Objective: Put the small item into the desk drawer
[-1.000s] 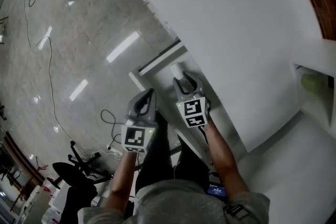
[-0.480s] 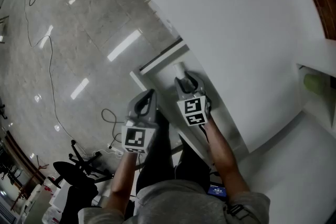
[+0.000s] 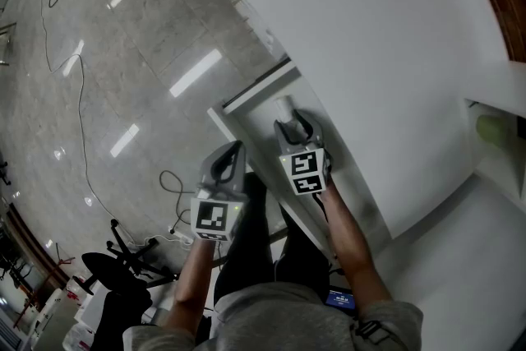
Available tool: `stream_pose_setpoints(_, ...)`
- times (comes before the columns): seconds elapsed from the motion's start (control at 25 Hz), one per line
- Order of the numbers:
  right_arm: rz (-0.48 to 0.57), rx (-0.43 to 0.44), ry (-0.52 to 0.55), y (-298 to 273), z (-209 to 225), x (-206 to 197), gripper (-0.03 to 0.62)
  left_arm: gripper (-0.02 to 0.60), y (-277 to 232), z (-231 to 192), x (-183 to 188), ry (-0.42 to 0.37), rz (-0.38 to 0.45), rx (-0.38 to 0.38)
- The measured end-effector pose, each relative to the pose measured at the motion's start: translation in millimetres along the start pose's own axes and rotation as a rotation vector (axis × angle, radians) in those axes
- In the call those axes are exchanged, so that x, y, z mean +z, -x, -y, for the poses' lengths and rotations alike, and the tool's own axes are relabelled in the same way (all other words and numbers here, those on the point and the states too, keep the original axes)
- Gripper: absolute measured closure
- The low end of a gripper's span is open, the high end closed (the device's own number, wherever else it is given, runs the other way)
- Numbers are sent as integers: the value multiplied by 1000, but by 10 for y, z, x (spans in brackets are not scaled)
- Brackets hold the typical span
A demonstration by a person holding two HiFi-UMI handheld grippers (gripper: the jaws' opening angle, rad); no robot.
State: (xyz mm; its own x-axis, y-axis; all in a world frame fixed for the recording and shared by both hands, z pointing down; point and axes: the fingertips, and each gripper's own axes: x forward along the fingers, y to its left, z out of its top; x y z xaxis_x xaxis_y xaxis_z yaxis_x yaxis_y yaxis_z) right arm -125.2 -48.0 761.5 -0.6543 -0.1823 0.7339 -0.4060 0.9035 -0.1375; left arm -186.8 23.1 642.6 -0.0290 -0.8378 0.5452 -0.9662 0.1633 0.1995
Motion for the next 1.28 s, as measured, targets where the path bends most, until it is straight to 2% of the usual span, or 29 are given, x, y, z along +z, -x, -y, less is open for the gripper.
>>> stream_pose_setpoints(0.16, 11, 7, -14, 26, -31, 8, 325, 569, 33, 10, 1, -3, 4, 0)
stream_pose_setpoints(0.32, 32, 4, -12, 98, -66, 83, 316, 569, 83, 17, 51, -6, 17, -2)
stream_pose_setpoints(0.8, 118, -35, 5, 520, -108, 443, 344, 569, 260, 39, 388, -52, 61, -13)
stream_pose_setpoints(1.28, 241, -134, -2, 1205, -72, 858, 396, 569, 474, 243, 888, -131, 132, -72)
